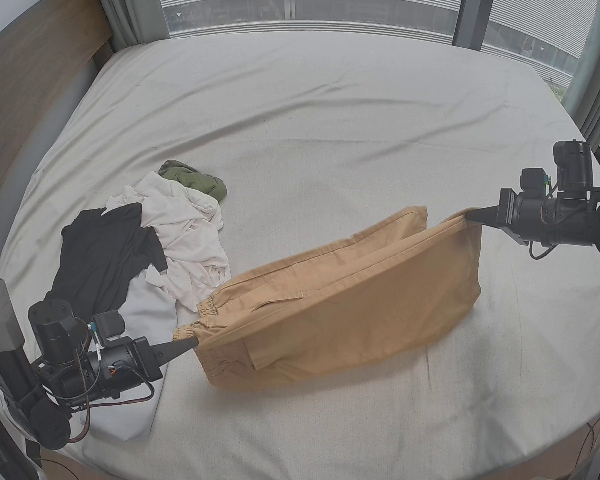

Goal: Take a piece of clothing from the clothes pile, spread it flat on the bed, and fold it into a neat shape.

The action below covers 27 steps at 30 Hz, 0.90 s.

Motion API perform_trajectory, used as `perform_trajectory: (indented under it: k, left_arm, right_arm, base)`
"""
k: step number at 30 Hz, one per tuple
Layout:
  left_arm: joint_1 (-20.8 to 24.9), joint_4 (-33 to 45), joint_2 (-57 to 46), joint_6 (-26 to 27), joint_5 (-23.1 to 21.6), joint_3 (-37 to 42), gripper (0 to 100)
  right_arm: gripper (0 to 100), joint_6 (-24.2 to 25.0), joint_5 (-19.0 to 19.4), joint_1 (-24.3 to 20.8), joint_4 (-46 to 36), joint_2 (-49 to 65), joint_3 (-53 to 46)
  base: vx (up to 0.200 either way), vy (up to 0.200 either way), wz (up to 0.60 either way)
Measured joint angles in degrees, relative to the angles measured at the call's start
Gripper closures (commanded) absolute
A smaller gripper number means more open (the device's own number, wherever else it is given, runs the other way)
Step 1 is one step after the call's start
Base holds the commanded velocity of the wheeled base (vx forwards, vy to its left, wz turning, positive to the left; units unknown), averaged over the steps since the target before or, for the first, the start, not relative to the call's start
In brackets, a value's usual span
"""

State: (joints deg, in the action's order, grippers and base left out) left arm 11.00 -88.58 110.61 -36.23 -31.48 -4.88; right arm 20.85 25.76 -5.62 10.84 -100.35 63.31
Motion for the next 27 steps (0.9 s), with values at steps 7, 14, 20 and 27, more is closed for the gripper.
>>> perform_trajectory:
  k: [7, 14, 20, 27]
  left_arm:
    - [0.6, -0.3, 1.7, -3.9, 1.2, -2.2, 100]
    - [0.7, -0.4, 2.7, -6.2, 1.8, -4.5, 100]
    - [0.7, -0.4, 4.0, -6.3, 2.4, -6.0, 100]
    - [0.7, -0.4, 5.5, -7.2, 3.2, -7.7, 100]
  right_arm:
    - [100, -0.1, -0.8, -0.3, 0.5, -3.4, 2.8]
    - [100, -0.2, -0.9, -0.7, 0.6, -6.0, 5.3]
    - [100, -0.3, -0.9, -0.9, 0.5, -8.4, 7.5]
    - [100, -0.3, -0.9, -0.9, 0.2, -10.4, 9.8]
  base:
    - [0.0, 0.0, 0.0]
    - [0.0, 0.0, 0.0]
    - [0.0, 0.0, 0.0]
    - [0.0, 0.0, 0.0]
